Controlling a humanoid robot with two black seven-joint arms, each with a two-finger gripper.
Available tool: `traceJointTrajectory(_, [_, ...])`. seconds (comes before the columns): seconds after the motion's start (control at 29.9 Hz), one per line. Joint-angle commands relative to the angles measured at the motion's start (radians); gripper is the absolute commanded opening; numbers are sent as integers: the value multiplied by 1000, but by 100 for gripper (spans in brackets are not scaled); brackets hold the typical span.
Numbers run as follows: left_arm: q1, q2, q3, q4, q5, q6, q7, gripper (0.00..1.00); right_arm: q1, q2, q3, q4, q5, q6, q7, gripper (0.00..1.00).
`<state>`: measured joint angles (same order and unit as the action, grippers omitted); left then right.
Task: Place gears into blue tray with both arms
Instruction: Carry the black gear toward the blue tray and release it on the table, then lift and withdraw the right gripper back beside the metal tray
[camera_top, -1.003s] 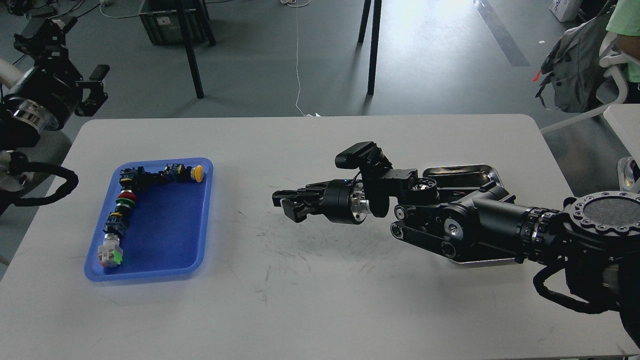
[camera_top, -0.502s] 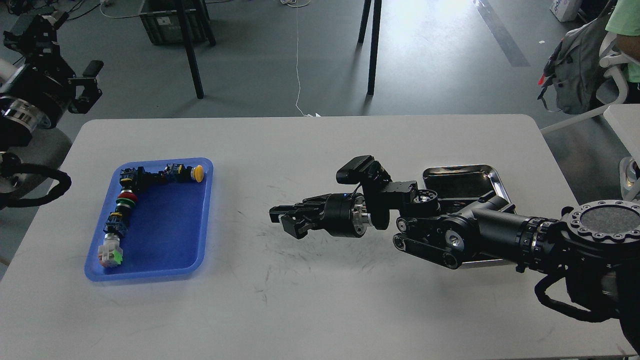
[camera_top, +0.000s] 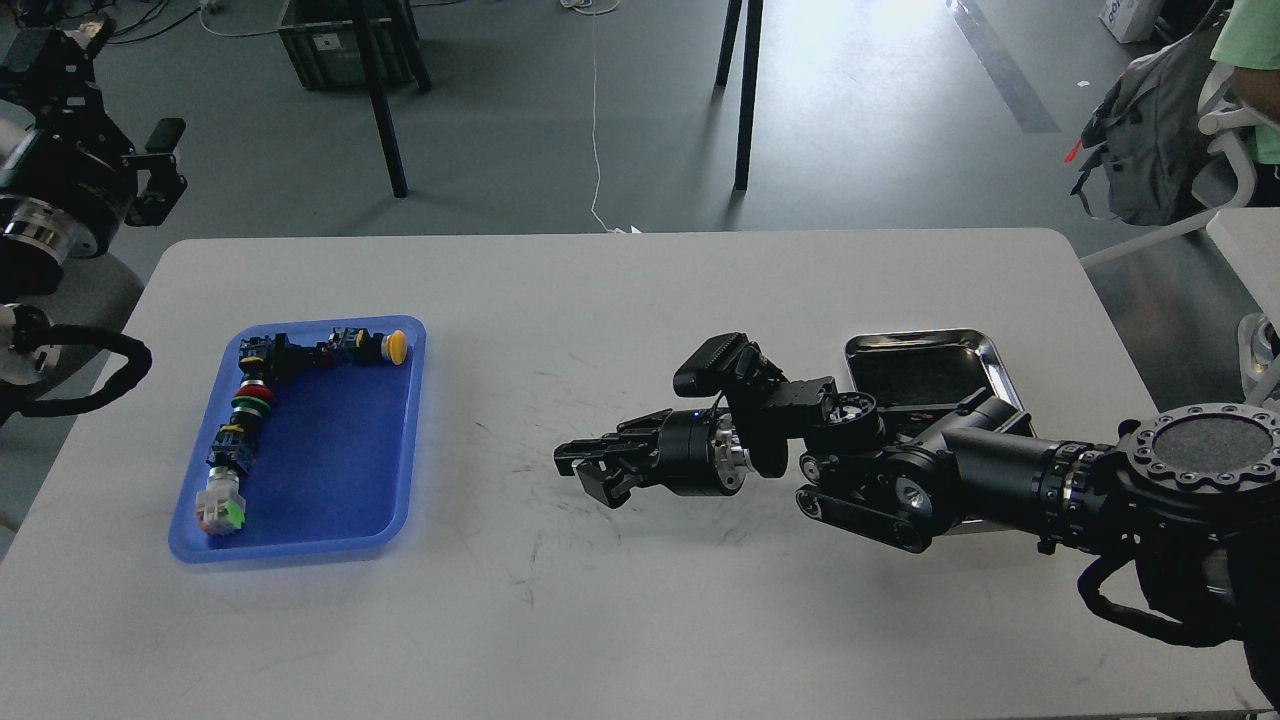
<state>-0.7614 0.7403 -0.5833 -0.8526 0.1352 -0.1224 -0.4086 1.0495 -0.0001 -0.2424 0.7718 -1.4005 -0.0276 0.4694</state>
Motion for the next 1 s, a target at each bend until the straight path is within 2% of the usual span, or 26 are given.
traceJointTrajectory(0.0, [2, -10, 0, -2, 0, 32, -1, 99, 1, 0, 0, 0, -2, 0, 0, 2])
traceJointTrajectory(0.07, [2, -10, 0, 0, 0, 35, -1, 99, 1, 0, 2, -2, 0, 0, -3, 10])
traceJointTrajectory(0.13, [2, -16, 3, 1, 6, 35, -2, 99, -3, 0, 5, -2, 3, -3, -2, 29])
traceJointTrajectory(0.3, [33, -9, 11, -6, 15, 7, -59, 99, -8, 0, 17, 0, 12, -3, -3, 48])
traceJointTrajectory(0.4, [37, -7, 11, -5, 15, -32, -65, 99, -9, 0, 18, 0, 15, -3, -3, 56])
traceJointTrajectory(0.57, [43, -9, 11, -5, 15, -22, -67, 99, -17, 0, 44, -2, 17, -3, -3, 57])
traceJointTrajectory(0.7, [45, -13, 13, -5, 15, 26, -65, 99, -19, 0, 106, -8, 18, -3, -6, 58])
traceJointTrajectory(0.97, [62, -18, 22, -20, 17, 107, -65, 99, -22, 0, 236, -60, 69, -2, -14, 68])
